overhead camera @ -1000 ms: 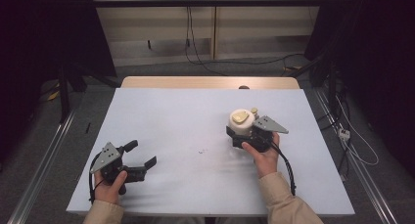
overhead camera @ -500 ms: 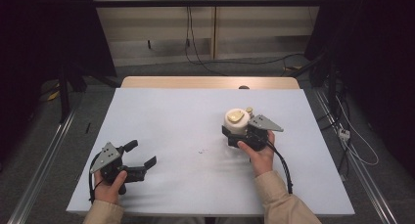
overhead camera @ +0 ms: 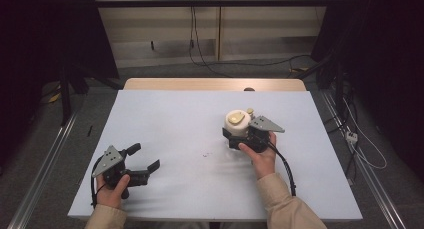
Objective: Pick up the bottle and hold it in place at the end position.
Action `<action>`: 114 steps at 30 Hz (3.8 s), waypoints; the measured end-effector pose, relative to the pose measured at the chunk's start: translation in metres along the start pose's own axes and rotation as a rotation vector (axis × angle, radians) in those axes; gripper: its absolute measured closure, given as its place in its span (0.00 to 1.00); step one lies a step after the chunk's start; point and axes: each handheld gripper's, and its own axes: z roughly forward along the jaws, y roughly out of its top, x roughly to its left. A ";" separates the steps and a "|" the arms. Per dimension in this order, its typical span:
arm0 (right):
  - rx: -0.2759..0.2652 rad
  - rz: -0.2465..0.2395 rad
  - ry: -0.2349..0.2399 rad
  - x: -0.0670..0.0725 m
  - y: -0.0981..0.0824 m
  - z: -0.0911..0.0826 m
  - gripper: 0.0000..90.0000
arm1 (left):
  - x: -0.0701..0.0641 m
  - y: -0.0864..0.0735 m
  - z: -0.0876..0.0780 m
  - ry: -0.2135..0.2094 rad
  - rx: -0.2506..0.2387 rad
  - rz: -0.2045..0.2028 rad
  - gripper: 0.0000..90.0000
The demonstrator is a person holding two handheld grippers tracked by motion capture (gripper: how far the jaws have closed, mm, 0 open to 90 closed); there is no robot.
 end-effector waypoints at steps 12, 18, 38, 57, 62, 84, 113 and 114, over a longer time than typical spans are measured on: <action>0.000 0.003 0.016 0.003 0.001 0.007 0.08 | 0.000 -0.001 0.000 -0.003 0.004 -0.004 0.05; -0.003 0.006 0.019 0.003 0.002 0.009 0.08 | 0.000 -0.001 0.001 -0.004 0.004 -0.007 0.05; -0.007 -0.014 0.043 0.010 0.007 0.019 0.08 | 0.000 -0.002 0.000 -0.001 0.006 -0.011 0.05; -0.007 -0.022 0.050 0.013 0.011 0.033 0.08 | -0.001 -0.002 0.001 0.000 0.008 -0.011 0.05; 0.000 -0.021 0.054 0.013 0.010 0.039 0.08 | -0.001 -0.002 0.001 -0.002 0.007 -0.007 0.05; 0.003 -0.014 0.065 0.014 0.010 0.054 0.07 | -0.001 -0.002 0.000 0.002 0.010 -0.007 0.05; 0.019 -0.027 0.084 0.020 0.007 0.071 0.07 | -0.002 -0.002 0.000 0.001 0.007 -0.004 0.05; 0.019 -0.027 0.084 0.020 0.007 0.071 0.07 | -0.002 -0.002 0.000 0.000 0.007 -0.004 0.05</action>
